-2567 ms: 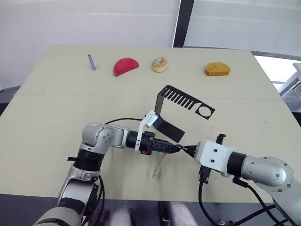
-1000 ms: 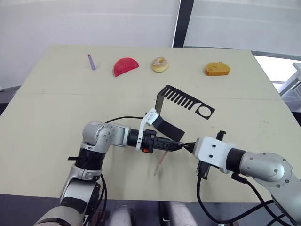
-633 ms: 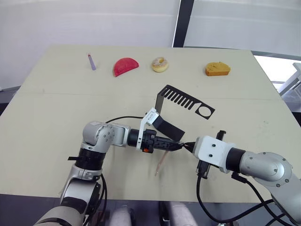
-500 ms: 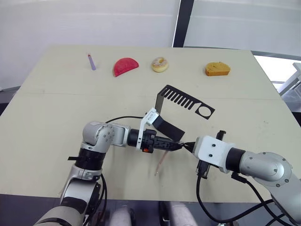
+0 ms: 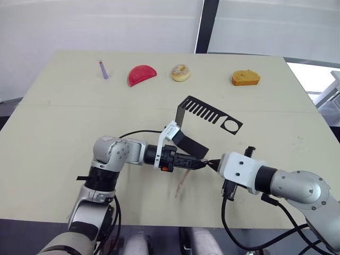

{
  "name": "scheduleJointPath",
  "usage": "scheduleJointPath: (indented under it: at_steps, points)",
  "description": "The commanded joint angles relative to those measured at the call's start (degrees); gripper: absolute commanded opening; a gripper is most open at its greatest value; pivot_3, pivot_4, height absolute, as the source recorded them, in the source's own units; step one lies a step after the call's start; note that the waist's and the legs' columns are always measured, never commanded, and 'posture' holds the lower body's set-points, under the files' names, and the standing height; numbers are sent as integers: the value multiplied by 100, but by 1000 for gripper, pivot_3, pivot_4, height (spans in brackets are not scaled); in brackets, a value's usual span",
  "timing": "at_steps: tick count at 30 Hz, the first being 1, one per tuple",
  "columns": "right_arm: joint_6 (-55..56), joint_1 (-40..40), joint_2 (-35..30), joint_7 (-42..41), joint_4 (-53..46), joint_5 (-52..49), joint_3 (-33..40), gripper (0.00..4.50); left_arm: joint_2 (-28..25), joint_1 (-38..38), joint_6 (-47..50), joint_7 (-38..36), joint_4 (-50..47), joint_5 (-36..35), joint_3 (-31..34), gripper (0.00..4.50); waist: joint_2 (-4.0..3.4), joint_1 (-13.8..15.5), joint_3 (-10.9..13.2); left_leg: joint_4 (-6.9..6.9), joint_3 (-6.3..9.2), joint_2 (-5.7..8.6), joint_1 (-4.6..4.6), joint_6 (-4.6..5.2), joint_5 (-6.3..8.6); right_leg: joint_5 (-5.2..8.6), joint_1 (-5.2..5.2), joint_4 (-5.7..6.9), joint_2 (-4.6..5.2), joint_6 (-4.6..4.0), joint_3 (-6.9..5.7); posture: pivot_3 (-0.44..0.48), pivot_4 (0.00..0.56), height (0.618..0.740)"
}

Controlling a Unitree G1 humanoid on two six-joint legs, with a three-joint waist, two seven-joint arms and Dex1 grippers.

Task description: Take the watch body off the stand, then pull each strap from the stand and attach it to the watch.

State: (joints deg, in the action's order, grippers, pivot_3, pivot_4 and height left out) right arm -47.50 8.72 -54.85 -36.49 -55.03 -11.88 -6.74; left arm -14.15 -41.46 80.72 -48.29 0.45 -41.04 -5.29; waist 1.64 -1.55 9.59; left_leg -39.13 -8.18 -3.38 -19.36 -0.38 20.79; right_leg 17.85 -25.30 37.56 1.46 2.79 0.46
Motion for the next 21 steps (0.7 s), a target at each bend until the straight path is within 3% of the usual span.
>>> scheduleJointPath:
  at_steps: [1,21]
  points:
    - [156,111,89,-55,-356,-54,-53,0,249,-152,21,-120,-335,-370,-140,1602,0,0,0,0,0,0,0,0,0,0,0,0,0,0,0,0,150,737]
    - [111,155,141,-49,-359,-21,-103,0,258,-139,9,-125,-377,-382,-148,1602,0,0,0,0,0,0,0,0,0,0,-1,0,0,0,0,0,150,737]
